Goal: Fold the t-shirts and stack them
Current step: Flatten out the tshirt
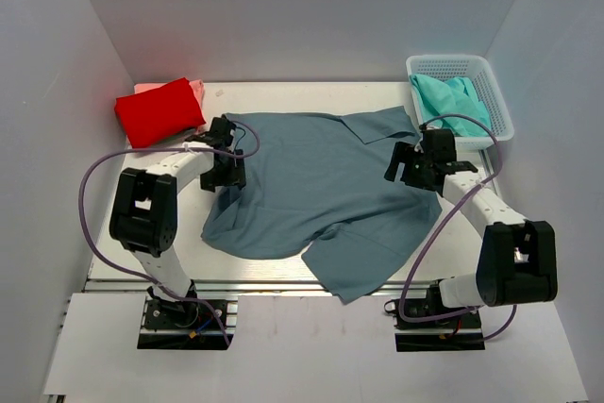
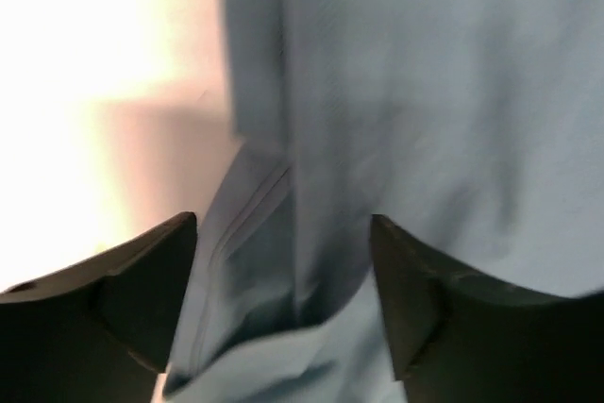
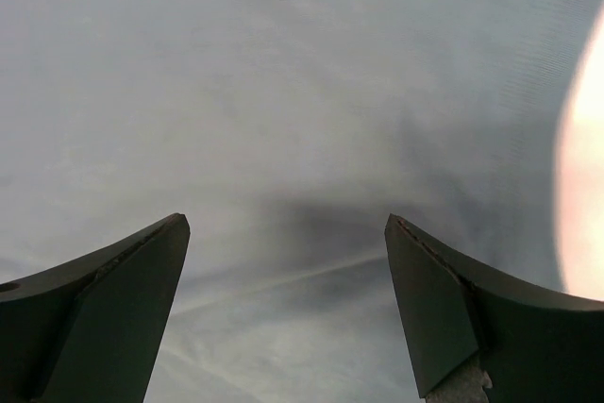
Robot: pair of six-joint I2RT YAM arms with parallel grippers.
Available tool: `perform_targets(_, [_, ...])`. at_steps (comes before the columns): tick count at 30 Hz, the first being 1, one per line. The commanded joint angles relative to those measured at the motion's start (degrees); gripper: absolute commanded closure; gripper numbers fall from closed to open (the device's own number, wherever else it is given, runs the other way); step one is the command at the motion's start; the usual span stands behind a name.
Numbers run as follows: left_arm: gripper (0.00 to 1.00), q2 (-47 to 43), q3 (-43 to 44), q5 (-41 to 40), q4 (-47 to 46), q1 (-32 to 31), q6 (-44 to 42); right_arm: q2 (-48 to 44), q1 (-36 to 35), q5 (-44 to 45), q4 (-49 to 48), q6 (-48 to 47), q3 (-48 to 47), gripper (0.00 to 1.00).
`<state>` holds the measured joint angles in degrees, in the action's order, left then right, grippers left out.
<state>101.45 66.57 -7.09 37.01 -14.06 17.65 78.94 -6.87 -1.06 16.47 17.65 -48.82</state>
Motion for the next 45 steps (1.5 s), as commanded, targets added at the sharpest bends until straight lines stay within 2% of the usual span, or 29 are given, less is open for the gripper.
perform_targets(1, [0.22, -4.68, -0.38, -6.52, 4.99, -2.01, 2.57, -0.01, -1.65, -4.56, -4.78, -1.48, -1.89, 0.10])
perform_targets(3, [0.32, -2.93, -0.91, -6.53, 5.00, -3.07, 3.09, 0.95, -2.10, -4.57, -5.66, -0.95, -2.07, 0.10])
perform_targets(5, [0.36, -2.40, -1.78, -5.48, 5.96, -3.77, 3.09, 1.83, -2.44, -3.78, -5.31, -0.78, -2.95, 0.10])
perform_targets(9, [0.36, -2.40, -3.46, -4.16, 4.65, -5.18, 3.09, 3.76, -2.62, -4.73, -5.66, -0.69, -2.95, 0.10])
perform_targets(12, [0.37, -4.68, -4.68, 3.02, 0.09, -5.71, 1.25, 4.99, -2.53, -5.79, -6.36, -0.42, -2.34, 0.10])
perform_targets(14, [0.37, -5.21, -5.39, 4.71, -2.82, -5.71, 0.19, 5.35, -2.44, -5.88, -6.45, -0.34, -1.90, 0.10])
perform_targets(17, [0.37, -4.87, -5.39, 3.67, -1.96, -6.23, 0.19, 5.79, -2.53, -5.88, -6.80, -0.34, -1.28, 0.10])
perform_targets(21, [0.43, -3.80, -4.87, 1.73, -0.72, -6.24, 0.81, 6.23, -2.62, -6.15, -6.89, -0.25, -1.54, 0.10])
perform_targets(23, [0.44, -6.25, -4.16, 0.94, -0.72, -6.24, 1.33, 6.58, -2.53, -6.59, -6.71, -0.34, -1.72, 0.10])
perform_targets(28, [0.44, -9.43, -5.83, 7.35, -3.53, -6.76, -0.86, 7.02, -2.62, -6.76, -6.19, -0.42, -2.25, 0.10])
perform_targets(31, [0.44, -6.28, -6.45, 5.87, -0.99, -7.29, 0.45, 7.02, -2.44, -6.59, -6.27, -0.51, -1.98, 0.10])
perform_targets(35, [0.50, -3.28, -7.67, 5.86, 0.08, -7.29, 1.60, 7.28, -2.53, -6.85, -6.19, -0.42, -1.81, 0.10])
perform_targets(42, [0.56, -5.47, -8.29, -0.64, 2.88, -7.29, 5.28, 8.95, -2.62, -8.69, -6.19, -0.51, -2.42, 0.10])
perform_targets(45, [0.67, -7.40, -8.29, -2.22, 4.20, -7.29, 6.08, 9.57, -2.62, -8.61, -6.01, -0.34, -2.69, 0.10])
